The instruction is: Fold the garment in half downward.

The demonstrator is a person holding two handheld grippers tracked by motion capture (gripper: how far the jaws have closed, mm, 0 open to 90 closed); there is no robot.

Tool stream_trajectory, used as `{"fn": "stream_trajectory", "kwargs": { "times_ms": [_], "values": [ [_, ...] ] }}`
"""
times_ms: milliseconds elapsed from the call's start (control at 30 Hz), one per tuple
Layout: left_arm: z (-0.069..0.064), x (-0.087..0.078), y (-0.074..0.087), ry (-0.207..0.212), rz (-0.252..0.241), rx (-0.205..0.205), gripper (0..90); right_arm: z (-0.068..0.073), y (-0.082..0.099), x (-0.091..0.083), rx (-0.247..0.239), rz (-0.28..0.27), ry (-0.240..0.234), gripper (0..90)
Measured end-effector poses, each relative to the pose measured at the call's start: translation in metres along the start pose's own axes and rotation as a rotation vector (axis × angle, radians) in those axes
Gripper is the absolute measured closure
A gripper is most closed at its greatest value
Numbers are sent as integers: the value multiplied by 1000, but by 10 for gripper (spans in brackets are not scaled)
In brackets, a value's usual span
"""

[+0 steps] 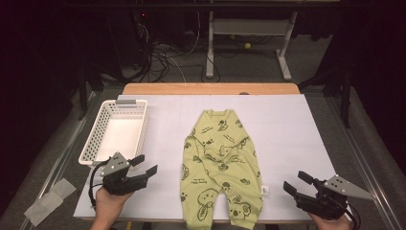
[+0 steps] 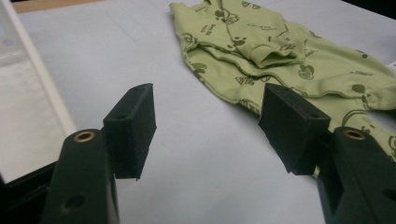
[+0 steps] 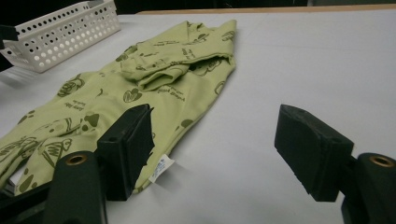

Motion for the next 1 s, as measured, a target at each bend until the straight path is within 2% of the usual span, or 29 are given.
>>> {"fn": "stream_trajectory", "kwargs": {
  "times_ms": [333,433,500,533,600,733,867,1000],
  "values": [
    [-9,17,-15,28,3,27,335,9,-15,20,-52,19,-22,278],
    [-14,25,-19,38,9,39,335,14,-20,31,-91,31,-24,304],
    [-15,28,-22,44,11,30,343,16,-22,37,-134,42,-19,314],
    [-15,30,-23,49,8,17,347,17,-24,39,-141,43,-28,319],
    [-15,34,-25,59,11,7,346,21,-26,44,-146,47,-45,327],
    [-17,42,-30,58,14,16,346,25,-31,54,-150,51,-63,330],
    [-18,51,-34,62,24,24,345,24,-36,65,-123,60,-42,343],
    [-19,62,-40,63,48,27,344,21,-38,77,-124,88,-35,362]
  ]
}}
Point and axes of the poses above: each handheld gripper's, and its own axes: x roughly forward along the jaws, y roughly out of its underside, z roughly to its left, the point moved 7 cm from there along x, roughly forward along the jaws, and after that the axes turned 2 degrees about -y, right-handed, at the moved point
